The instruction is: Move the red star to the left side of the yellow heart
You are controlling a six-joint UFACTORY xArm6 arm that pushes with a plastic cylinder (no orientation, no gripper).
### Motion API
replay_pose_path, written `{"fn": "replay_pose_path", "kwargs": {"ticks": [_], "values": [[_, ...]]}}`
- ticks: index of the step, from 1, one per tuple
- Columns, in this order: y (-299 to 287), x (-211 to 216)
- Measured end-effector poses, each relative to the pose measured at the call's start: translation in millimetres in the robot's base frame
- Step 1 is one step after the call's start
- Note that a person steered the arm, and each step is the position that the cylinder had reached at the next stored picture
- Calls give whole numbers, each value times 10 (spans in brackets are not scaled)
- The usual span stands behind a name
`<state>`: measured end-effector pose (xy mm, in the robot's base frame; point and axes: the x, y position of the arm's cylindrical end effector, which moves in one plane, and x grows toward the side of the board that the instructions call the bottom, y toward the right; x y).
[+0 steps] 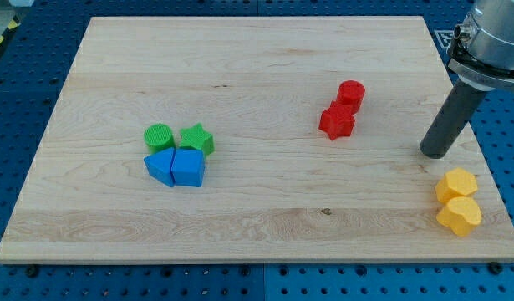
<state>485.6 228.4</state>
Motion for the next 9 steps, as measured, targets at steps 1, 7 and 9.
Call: {"fn": "replay_pose_path", "kwargs": {"ticks": [1,7,9], "values": [[0,-58],[-958,-686],[-1372,-759]]}}
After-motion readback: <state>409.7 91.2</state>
